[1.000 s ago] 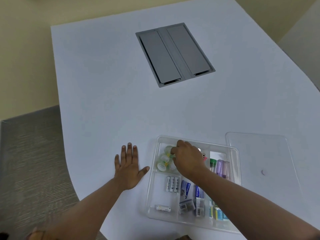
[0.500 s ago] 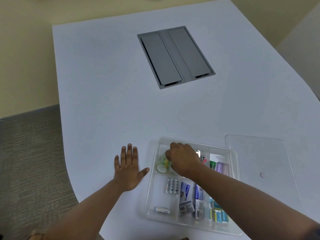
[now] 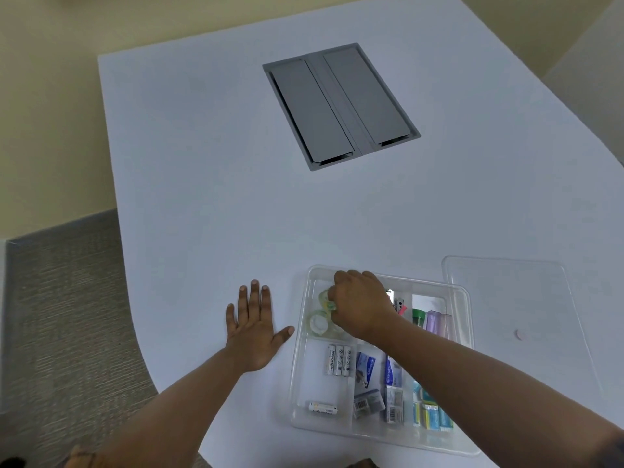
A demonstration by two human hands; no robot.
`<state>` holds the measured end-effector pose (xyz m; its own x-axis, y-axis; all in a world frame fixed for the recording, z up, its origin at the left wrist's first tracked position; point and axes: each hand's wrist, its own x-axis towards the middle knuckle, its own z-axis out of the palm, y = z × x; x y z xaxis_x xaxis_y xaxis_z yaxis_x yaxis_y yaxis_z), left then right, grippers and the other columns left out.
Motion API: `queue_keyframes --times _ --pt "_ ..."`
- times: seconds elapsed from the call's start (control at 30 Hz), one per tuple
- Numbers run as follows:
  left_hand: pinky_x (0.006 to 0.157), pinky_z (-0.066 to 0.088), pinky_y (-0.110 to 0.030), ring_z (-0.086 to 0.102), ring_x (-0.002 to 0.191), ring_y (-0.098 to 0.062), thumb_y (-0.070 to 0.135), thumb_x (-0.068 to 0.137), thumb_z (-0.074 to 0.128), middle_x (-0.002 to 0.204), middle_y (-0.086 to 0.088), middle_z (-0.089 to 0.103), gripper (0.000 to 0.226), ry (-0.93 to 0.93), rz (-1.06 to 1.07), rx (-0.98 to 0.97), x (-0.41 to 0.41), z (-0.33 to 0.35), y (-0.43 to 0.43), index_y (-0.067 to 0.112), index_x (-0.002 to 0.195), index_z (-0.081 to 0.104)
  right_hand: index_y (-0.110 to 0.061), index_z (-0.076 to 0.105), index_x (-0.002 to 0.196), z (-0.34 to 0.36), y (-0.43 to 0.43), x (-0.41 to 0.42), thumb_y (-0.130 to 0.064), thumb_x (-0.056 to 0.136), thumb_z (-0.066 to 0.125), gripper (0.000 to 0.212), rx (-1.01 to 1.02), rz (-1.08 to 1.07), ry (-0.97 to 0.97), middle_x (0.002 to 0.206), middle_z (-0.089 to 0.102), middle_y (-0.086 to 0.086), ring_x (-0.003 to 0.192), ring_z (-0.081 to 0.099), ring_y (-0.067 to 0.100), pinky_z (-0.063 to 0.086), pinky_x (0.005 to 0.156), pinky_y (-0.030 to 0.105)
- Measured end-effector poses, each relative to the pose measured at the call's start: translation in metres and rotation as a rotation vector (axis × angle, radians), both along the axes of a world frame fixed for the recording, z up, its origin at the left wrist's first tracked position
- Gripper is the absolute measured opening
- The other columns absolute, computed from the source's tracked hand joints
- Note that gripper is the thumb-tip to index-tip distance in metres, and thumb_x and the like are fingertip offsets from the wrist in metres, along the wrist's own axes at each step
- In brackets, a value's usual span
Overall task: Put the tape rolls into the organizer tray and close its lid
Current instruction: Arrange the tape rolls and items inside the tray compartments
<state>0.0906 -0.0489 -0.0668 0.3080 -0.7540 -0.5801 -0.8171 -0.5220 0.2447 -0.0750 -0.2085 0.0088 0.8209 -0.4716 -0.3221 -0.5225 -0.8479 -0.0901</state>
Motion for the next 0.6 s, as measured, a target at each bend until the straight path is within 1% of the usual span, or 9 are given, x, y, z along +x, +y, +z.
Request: queue_keyframes --times 0.07,0.17,0.27,0.37,0.47,0.53,0.6 --pt "0.110 -0.019 -0.050 -0.046 0.130 -0.022 0.075 0.083 0.018 0.141 0.001 -0.049 0.095 0.001 0.001 0.001 -0.0005 0.0010 -0.0001 0.018 0.130 -0.043 -0.015 0.069 0.092 0.0001 0.0001 0.0017 -0.022 0.080 0.058 0.018 0.003 -0.013 -0.029 0.092 0.059 0.005 0.083 0.055 0.025 0.036 0.070 0.034" --pt "0.110 -0.021 -0.050 -0.047 0.129 -0.021 0.075 0.083 0.017 0.140 0.002 -0.050 0.095 0.006 0.000 0.007 -0.0005 0.0022 -0.0001 0.019 0.129 -0.044 -0.013 0.070 0.089 -0.0029 0.0009 0.0046 -0.019 0.079 0.058 0.017 -0.014 -0.010 -0.069 0.089 0.059 0.005 0.080 0.054 0.025 0.033 0.068 0.033" --pt "0.109 -0.021 -0.049 -0.048 0.129 -0.021 0.075 0.083 0.016 0.140 0.002 -0.050 0.094 0.010 -0.002 0.013 -0.0002 0.0028 -0.0001 0.020 0.129 -0.045 -0.015 0.070 0.089 -0.0064 0.0007 0.0055 -0.016 0.079 0.061 0.014 -0.063 0.018 -0.068 0.089 0.059 0.003 0.079 0.055 0.023 0.038 0.068 0.033" --pt "0.109 -0.021 -0.049 -0.048 0.128 -0.021 0.076 0.082 0.015 0.139 0.003 -0.051 0.095 0.010 0.001 0.010 -0.0002 0.0034 -0.0001 0.019 0.129 -0.045 -0.018 0.069 0.077 -0.0071 0.0034 0.0050 -0.013 0.065 0.074 0.014 -0.116 0.045 0.026 0.082 0.060 0.001 0.075 0.055 0.022 0.039 0.065 0.032" --pt "0.109 -0.022 -0.049 -0.048 0.129 -0.022 0.075 0.083 0.015 0.140 0.002 -0.051 0.095 0.011 0.002 0.008 -0.0002 0.0032 -0.0003 0.019 0.129 -0.045 -0.018 0.066 0.067 -0.0071 0.0074 0.0050 -0.012 0.055 0.077 0.018 -0.144 0.025 0.054 0.073 0.058 0.001 0.070 0.054 0.022 0.040 0.061 0.033" --pt "0.109 -0.022 -0.049 -0.047 0.129 -0.022 0.075 0.083 0.016 0.141 0.001 -0.050 0.095 0.010 0.000 0.014 -0.0001 0.0032 -0.0006 0.019 0.129 -0.045 -0.017 0.066 0.070 -0.0056 0.0081 0.0062 -0.010 0.057 0.074 0.016 -0.140 0.013 0.059 0.075 0.059 0.002 0.072 0.054 0.023 0.040 0.063 0.034" --pt "0.109 -0.022 -0.049 -0.046 0.130 -0.023 0.075 0.083 0.017 0.141 0.000 -0.050 0.095 0.012 0.000 0.015 -0.0002 0.0036 -0.0005 0.018 0.129 -0.044 -0.016 0.067 0.078 -0.0041 0.0080 0.0077 -0.008 0.065 0.069 0.015 -0.128 0.017 0.073 0.081 0.060 0.004 0.078 0.055 0.025 0.038 0.067 0.035"
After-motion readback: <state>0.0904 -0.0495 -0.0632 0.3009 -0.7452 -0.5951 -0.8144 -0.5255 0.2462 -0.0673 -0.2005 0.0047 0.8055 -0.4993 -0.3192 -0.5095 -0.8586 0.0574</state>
